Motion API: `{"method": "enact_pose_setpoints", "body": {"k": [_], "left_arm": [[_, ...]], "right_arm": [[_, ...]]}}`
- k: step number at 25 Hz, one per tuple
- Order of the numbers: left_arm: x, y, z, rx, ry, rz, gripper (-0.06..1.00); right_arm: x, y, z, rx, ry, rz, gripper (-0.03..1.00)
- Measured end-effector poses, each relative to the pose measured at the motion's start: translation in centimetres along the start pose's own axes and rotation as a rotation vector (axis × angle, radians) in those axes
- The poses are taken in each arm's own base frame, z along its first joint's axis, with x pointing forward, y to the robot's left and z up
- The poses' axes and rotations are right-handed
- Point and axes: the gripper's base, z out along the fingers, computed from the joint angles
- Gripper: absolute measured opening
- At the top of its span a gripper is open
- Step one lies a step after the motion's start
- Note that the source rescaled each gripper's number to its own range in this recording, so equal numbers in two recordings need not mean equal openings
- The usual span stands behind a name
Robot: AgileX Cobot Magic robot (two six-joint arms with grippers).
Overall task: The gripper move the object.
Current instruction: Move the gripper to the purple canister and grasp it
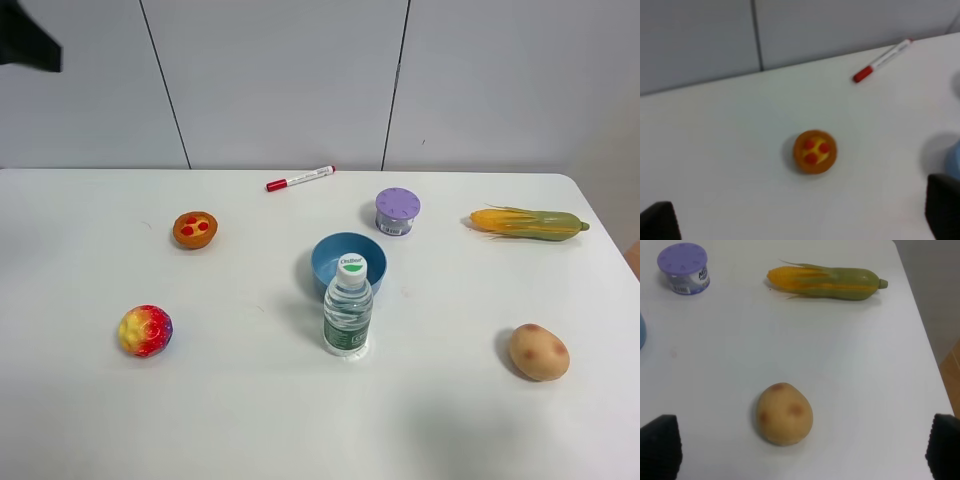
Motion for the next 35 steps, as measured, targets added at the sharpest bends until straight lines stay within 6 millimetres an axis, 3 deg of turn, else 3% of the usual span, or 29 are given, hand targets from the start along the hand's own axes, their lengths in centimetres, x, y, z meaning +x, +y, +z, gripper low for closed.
{"method": "enact_pose_setpoints", "body": {"k": [2, 6, 10, 15, 19, 26, 35], "left_arm": [[-1.8, -2.7, 1.9, 0.07, 0.006, 0.08, 1.0], [-4.4, -10.0, 4.8, 0.208, -0.003, 0.263, 1.0], [-5.3, -18.3, 7.1, 0.345, -0.017, 0.402, 1.0], [-3.4, -27.3, 9.5, 0.48, 0.0, 0.534, 1.0], [-0.1, -32.4, 11.6, 0.542, 0.041, 0.644, 1.0], [5.7, -38.4, 16.1, 0.62, 0.019, 0.852, 1.0], [9.5, -41.5, 19.9, 0.723, -0.006, 0.807, 1.0]], "right_arm": [[0.0, 0.0, 0.0, 0.0, 0.0, 0.0, 1.0], [0.0, 0.0, 0.0, 0.0, 0.0, 0.0, 1.0], [0.0, 0.0, 0.0, 0.0, 0.0, 0.0, 1.0], [0.0, 0.0, 0.0, 0.0, 0.0, 0.0, 1.0], [0.0, 0.0, 0.0, 0.0, 0.0, 0.0, 1.0], [0.0, 0.0, 0.0, 0.0, 0.0, 0.0, 1.0], [0.0, 0.0, 0.0, 0.0, 0.0, 0.0, 1.0]]}}
